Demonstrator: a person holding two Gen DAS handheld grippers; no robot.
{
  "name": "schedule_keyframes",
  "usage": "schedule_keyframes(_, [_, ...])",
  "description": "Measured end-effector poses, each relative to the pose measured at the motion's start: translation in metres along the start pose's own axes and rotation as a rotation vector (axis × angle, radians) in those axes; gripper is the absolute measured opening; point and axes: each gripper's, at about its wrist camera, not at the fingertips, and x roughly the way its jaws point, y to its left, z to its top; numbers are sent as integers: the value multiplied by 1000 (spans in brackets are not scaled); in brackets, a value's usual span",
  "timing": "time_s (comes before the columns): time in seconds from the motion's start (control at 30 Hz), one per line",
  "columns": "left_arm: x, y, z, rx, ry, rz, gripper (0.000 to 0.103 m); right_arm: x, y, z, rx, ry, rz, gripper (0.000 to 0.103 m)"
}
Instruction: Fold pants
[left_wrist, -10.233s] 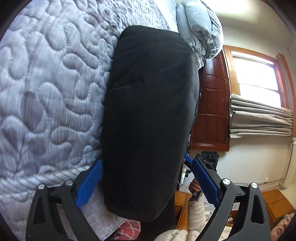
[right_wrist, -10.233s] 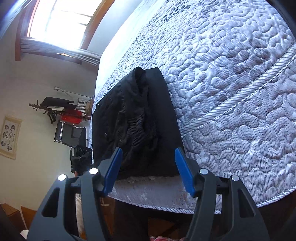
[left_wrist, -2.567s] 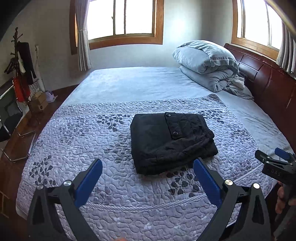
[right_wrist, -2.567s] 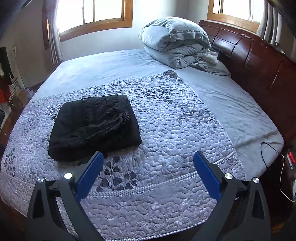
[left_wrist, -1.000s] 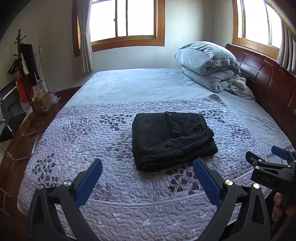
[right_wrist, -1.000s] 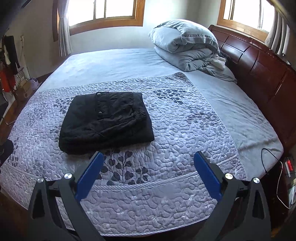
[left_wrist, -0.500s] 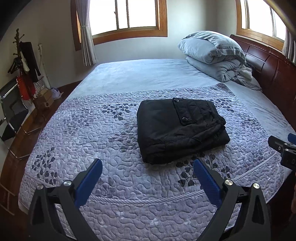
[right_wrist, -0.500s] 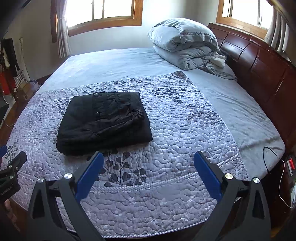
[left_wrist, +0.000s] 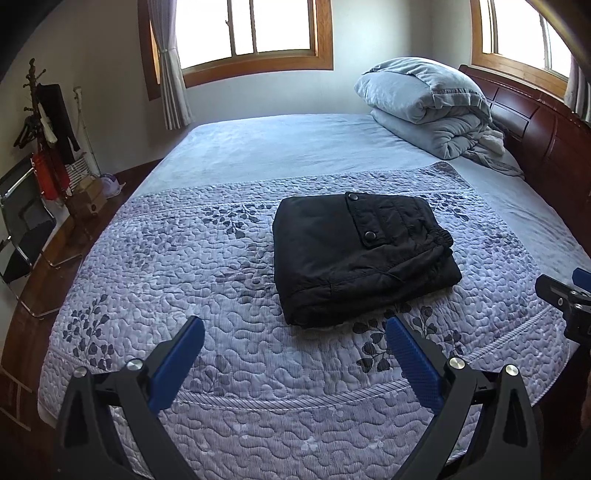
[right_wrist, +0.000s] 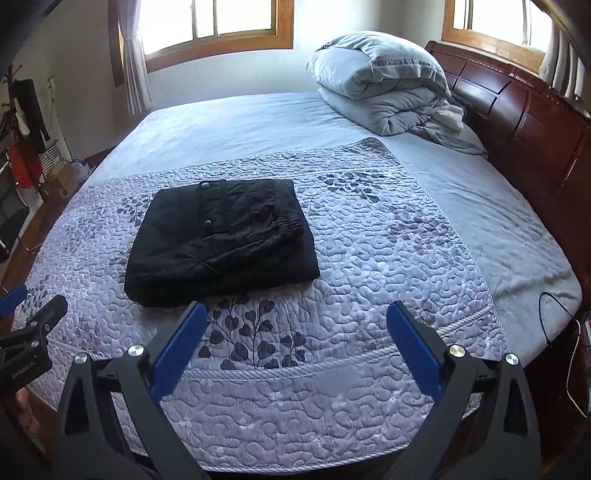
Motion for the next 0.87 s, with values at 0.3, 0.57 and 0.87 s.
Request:
schedule_keyframes(0.3, [0, -3, -1, -5, 2, -12, 99, -1, -1, 2, -8, -5, 0, 98])
schedule_keyframes(0.57, [-1, -4, 1, 0, -9, -30, 99, 1, -1, 1, -10, -3, -3, 98])
schedule_keyframes(0.87, [1, -4, 1, -11, 17, -33, 99, 2, -3, 1, -2, 2, -1, 98])
